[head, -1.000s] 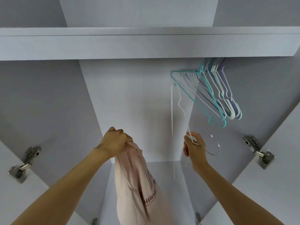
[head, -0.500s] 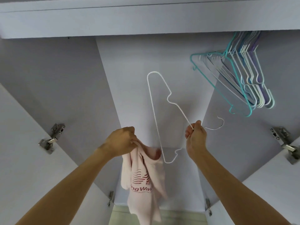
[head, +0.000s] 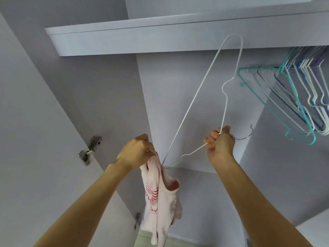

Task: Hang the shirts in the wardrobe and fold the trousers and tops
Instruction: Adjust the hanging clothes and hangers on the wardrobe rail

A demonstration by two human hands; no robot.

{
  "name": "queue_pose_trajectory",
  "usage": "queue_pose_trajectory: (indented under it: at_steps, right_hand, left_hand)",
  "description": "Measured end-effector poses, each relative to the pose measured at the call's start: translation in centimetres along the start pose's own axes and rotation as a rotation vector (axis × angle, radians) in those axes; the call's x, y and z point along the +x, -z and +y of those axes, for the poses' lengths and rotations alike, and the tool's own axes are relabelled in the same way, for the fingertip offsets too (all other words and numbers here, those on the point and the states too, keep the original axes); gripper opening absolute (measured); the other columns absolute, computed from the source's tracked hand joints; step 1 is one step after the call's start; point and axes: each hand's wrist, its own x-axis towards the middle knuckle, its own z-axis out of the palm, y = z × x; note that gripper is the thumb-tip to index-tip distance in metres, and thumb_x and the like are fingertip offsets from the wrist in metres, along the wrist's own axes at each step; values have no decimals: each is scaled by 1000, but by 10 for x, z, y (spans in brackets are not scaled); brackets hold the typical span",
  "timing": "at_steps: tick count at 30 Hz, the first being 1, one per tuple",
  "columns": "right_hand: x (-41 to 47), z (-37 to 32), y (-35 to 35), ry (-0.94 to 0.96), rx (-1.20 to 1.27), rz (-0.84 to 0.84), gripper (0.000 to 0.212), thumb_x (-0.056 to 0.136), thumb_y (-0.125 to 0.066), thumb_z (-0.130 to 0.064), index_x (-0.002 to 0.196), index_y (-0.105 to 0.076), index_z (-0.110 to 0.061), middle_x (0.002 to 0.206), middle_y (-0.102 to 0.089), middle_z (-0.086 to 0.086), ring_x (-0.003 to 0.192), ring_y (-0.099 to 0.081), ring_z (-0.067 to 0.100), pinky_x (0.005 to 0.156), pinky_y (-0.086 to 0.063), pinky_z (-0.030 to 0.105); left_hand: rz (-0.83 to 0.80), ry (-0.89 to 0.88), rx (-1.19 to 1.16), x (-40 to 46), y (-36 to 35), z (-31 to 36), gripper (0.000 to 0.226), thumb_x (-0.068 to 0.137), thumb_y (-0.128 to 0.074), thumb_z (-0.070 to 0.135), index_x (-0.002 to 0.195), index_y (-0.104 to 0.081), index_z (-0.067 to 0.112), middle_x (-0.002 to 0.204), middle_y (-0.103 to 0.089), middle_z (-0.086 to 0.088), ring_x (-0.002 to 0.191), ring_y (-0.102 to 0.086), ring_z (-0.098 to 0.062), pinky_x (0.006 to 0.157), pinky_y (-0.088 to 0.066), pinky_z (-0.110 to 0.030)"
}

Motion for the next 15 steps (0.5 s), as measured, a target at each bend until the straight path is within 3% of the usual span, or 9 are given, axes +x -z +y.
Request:
queue_pose_trajectory:
  at_steps: [6, 10, 15]
  right_hand:
    - [-1, -3, -20, 30, 19, -79, 40, 102, -29, -21, 62, -28, -17, 39, -25, -9, 35, -19, 8, 40, -19, 18]
    - [-1, 17, -11, -17, 18, -33, 41, 103, -27, -23, 63, -29, -16, 37, -26, -9, 33, -20, 8, 43, -18, 21]
    - [16, -2, 4, 4, 16, 44, 38, 101, -25, -18, 64, -28, -16, 34, -25, -9, 29, -20, 7, 35, -20, 13]
  left_hand:
    - [12, 52, -50, 6, 10, 3, 17, 82, -63, 12, 90, -76, 20, 83, -47, 7, 78, -58, -20, 73, -46, -28]
    - [166, 40, -257, 5, 15, 4, 18, 74, -70, 0, 75, -77, 16, 71, -49, 20, 62, -51, 0, 63, -36, -3]
    - [278, 113, -325, 8, 26, -9, 11, 74, -74, 2, 76, -76, 13, 77, -57, 6, 61, -52, 1, 62, -36, -1]
